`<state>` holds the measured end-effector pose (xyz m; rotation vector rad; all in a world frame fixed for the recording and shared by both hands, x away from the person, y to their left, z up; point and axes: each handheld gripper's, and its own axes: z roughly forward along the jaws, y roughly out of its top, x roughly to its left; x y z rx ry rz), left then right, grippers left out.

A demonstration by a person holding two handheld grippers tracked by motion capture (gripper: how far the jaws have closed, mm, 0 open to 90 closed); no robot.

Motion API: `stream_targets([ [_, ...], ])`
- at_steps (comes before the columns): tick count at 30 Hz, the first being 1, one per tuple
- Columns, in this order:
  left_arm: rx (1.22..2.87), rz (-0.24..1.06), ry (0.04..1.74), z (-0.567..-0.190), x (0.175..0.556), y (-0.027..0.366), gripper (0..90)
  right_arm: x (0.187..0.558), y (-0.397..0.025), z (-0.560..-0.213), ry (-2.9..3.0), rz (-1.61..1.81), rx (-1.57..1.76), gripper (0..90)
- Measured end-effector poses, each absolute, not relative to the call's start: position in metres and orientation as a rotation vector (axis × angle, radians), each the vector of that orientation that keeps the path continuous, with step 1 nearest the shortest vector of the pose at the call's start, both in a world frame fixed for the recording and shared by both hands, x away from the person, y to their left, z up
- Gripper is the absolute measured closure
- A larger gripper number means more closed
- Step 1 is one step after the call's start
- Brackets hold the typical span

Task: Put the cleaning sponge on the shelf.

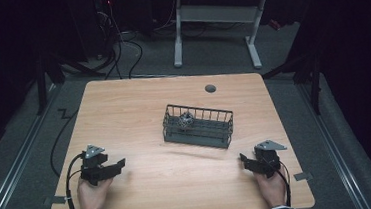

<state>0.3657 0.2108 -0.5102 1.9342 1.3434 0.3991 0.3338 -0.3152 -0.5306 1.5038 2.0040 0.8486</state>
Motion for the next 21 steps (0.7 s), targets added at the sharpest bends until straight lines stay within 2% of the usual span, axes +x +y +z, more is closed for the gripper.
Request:
stream_targets([
  [8, 1.998, 0.504, 1.343, -0.52, 0.368, 0.203, 27.8, 0.334, -0.315, -0.531, 2.004, 0.848, 1.503, 34.2],
  [21, 2.004, 0.549, 1.337, -0.528, 0.374, 0.195, 27.8, 0.334, -0.315, -0.531, 2.004, 0.849, 1.503, 34.2],
])
